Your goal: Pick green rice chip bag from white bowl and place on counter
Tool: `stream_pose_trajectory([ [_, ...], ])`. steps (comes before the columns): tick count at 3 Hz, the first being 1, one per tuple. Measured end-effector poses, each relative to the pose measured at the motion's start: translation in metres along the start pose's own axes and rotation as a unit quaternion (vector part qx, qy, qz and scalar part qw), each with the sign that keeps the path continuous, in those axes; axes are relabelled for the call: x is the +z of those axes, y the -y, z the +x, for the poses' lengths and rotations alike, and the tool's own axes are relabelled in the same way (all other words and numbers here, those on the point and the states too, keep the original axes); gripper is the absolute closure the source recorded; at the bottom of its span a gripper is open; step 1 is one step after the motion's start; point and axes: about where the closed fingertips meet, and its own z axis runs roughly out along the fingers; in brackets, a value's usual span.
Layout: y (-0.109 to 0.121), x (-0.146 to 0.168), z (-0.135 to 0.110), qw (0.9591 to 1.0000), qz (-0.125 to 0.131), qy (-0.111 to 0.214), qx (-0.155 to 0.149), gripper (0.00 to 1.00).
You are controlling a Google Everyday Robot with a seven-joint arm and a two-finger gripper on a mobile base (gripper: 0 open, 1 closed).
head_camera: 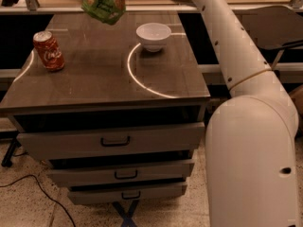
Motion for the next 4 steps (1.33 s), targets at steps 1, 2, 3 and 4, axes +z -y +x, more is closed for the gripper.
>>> stream_pose_trajectory([
  [1,-0.013,0.01,0.023,0.9996,-0.017,-0.012,-0.018,1.0],
  [2,-0.018,0.013,0.07,0.9974,-0.031,-0.037,-0.054,0.96],
  [3,-0.023,0.014,0.096,0.995,-0.047,-0.052,-0.071,0.66],
  [4,-0.028,0.017,0.108,0.9937,-0.059,-0.058,-0.076,0.35],
])
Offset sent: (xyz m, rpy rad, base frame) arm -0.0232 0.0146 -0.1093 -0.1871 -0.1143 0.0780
